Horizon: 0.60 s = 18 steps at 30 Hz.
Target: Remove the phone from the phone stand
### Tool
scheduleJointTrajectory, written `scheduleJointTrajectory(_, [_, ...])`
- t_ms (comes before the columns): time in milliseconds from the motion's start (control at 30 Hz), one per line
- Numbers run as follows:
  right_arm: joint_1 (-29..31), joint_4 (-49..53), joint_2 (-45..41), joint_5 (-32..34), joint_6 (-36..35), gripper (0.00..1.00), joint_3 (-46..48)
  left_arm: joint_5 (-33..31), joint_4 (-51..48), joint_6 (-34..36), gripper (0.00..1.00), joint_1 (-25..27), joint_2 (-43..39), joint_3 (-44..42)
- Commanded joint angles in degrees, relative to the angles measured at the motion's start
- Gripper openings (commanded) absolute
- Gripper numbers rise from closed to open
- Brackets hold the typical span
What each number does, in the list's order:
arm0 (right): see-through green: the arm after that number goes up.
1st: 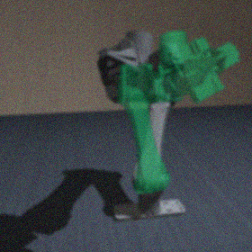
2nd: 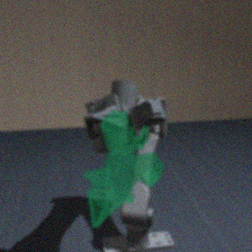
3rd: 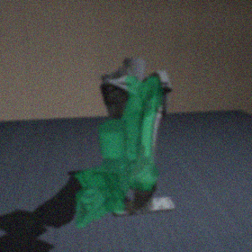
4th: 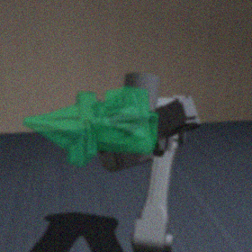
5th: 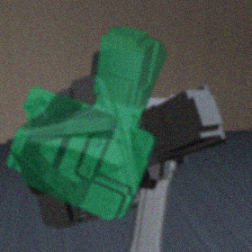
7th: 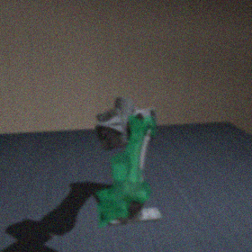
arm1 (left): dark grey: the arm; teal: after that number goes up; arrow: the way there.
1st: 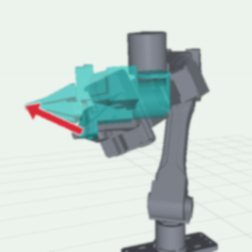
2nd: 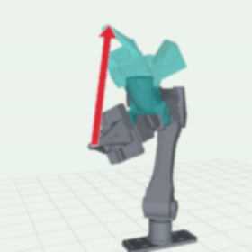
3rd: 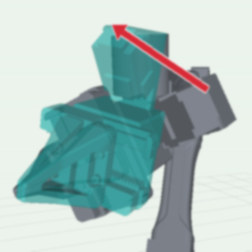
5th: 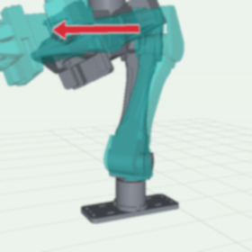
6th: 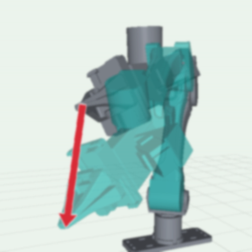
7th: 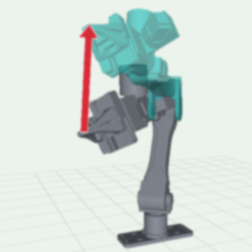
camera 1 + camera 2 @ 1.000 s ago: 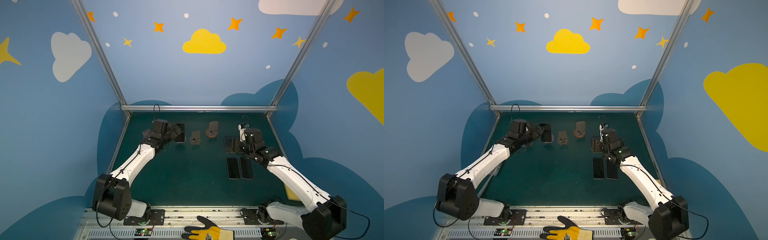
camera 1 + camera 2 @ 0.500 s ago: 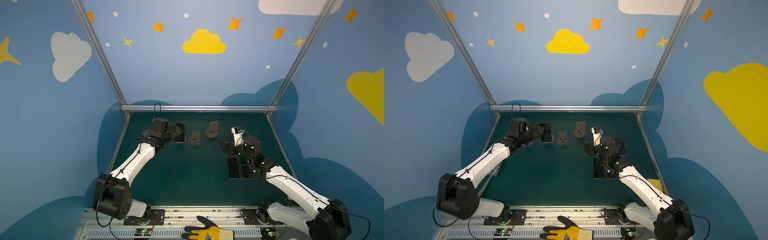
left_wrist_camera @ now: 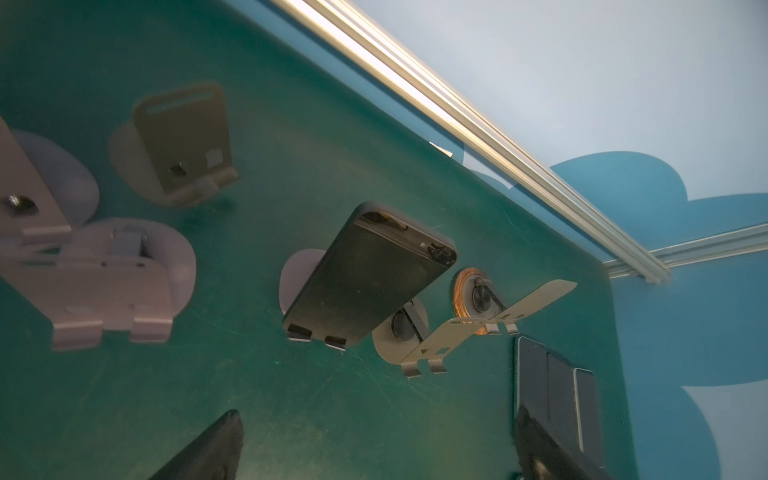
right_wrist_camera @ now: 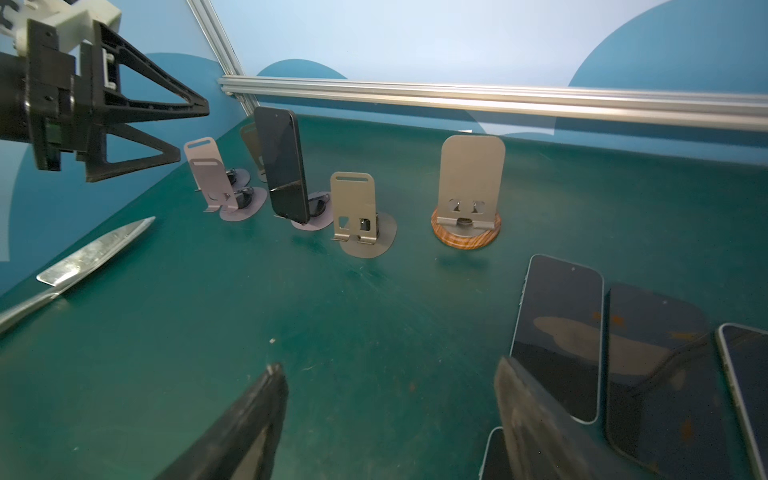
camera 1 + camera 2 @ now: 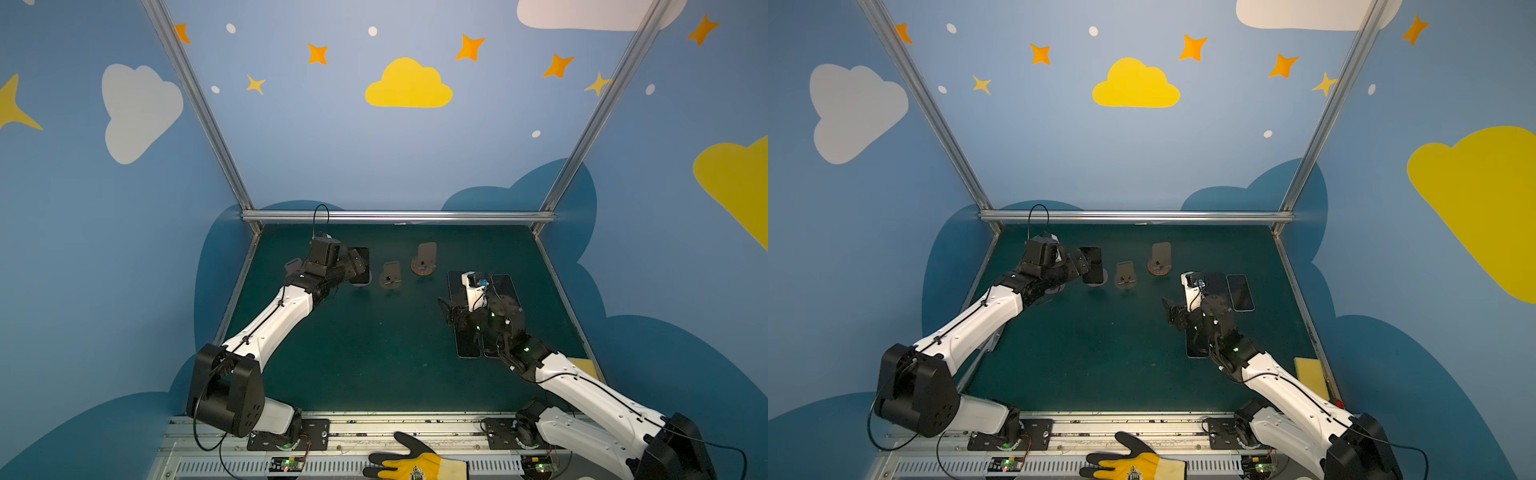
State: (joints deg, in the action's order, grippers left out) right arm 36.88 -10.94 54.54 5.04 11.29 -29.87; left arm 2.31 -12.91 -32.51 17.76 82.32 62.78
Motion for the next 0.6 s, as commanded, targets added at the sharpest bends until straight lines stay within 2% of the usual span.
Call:
scheduleJointTrajectory(0, [0.88, -1.65, -0.46, 3.18, 5.2, 0.78, 2.62, -1.94, 2.57, 5.69, 1.0, 1.04, 0.23, 0.64])
scheduleJointTrajectory(33, [1.39, -3.93, 0.52, 6.01, 4.6, 0.77, 3.45, -1.35, 3.46, 6.25, 1.0, 1.3, 0.39, 0.45])
scheduleJointTrajectory(67, [1.75, -3.3, 1.31, 9.31, 7.19, 0.77, 3.11, -0.84, 4.34, 6.78, 1.0, 1.55, 0.69, 0.4])
scheduleJointTrajectory(200, [2.96, 2.38, 2.59, 15.69, 10.17, 0.76, 1.34, -3.03, 4.84, 9.32, 1.0, 2.14, 2.09, 0.96])
scheduleJointTrajectory(400, [3.37, 2.58, 0.07, 18.52, 11.64, 0.76, 2.75, -12.41, 6.03, 18.76, 1.0, 4.95, 3.21, 2.02])
scheduleJointTrajectory(567, [3.45, 1.87, -0.34, 20.61, 11.04, 0.77, 3.42, -14.82, 6.35, 20.86, 1.0, 5.6, 6.73, 4.46])
